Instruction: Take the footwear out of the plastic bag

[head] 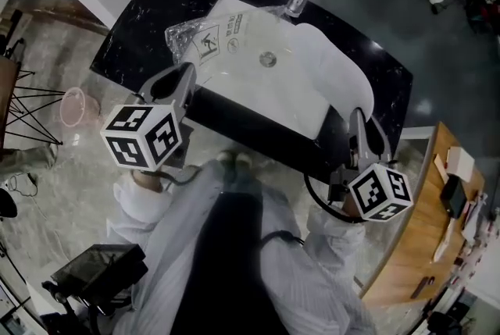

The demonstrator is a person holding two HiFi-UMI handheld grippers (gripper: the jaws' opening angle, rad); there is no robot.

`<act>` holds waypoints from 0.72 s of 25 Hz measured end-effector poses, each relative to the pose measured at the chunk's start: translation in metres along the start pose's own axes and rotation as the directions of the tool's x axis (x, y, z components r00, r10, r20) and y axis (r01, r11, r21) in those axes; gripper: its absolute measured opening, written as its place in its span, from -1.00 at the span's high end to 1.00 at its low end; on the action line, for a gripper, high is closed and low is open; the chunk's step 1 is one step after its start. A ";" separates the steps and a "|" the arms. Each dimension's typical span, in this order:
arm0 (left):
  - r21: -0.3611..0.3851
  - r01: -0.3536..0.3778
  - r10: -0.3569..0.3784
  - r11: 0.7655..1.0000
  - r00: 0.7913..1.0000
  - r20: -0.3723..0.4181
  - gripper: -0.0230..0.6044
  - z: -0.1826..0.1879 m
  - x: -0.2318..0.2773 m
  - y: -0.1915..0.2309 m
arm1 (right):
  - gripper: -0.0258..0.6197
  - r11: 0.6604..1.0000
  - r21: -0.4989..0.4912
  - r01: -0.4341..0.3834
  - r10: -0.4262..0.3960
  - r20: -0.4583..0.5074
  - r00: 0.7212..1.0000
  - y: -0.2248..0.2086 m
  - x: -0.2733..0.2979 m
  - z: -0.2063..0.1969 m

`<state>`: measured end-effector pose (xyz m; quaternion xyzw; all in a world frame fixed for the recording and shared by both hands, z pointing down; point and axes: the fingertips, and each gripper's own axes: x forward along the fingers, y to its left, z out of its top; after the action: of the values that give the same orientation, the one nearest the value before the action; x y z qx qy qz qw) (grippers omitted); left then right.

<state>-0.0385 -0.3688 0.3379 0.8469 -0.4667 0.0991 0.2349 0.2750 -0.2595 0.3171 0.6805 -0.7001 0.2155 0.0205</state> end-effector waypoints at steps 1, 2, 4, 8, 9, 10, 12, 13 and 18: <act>0.011 -0.012 0.012 1.000 1.000 0.004 0.92 -0.002 -0.001 -0.003 | 0.72 0.999 -0.029 0.012 -0.012 -0.004 1.000 0.006 0.003 -0.003; 0.019 -0.020 0.020 1.000 1.000 0.005 0.92 -0.003 -0.002 -0.007 | 0.72 0.998 -0.056 0.018 -0.018 -0.010 1.000 0.012 0.005 -0.005; 0.034 -0.026 0.026 0.999 1.000 0.004 0.92 -0.007 -0.003 -0.013 | 0.72 0.996 -0.090 0.012 -0.014 -0.022 1.000 0.022 0.009 -0.010; 0.039 -0.020 0.020 0.999 1.000 0.006 0.92 -0.012 -0.003 -0.021 | 0.72 0.996 -0.086 -0.021 0.017 -0.037 0.999 0.035 0.015 -0.018; 0.036 -0.016 0.016 0.999 1.000 0.005 0.92 -0.014 -0.003 -0.022 | 0.72 0.996 -0.083 -0.028 0.024 -0.039 0.999 0.038 0.016 -0.019; 0.035 -0.014 0.014 0.999 1.000 0.004 0.92 -0.015 -0.003 -0.023 | 0.72 0.996 -0.083 -0.033 0.029 -0.041 0.999 0.040 0.017 -0.020; 0.035 -0.010 0.010 0.999 1.000 0.006 0.92 -0.016 -0.003 -0.025 | 0.72 0.995 -0.089 -0.035 0.032 -0.041 0.999 0.042 0.017 -0.020; 0.036 -0.008 0.007 0.999 1.000 0.008 0.92 -0.016 -0.003 -0.027 | 0.72 0.995 -0.095 -0.035 0.031 -0.040 0.999 0.043 0.017 -0.020; 0.040 0.003 -0.003 0.999 1.000 0.011 0.92 -0.016 -0.003 -0.032 | 0.72 0.994 -0.107 -0.036 0.034 -0.026 0.999 0.044 0.015 -0.016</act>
<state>-0.0125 -0.3438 0.3410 0.8527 -0.4645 0.1034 0.2156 0.2271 -0.2689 0.3237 0.6634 -0.7222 0.1859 0.0618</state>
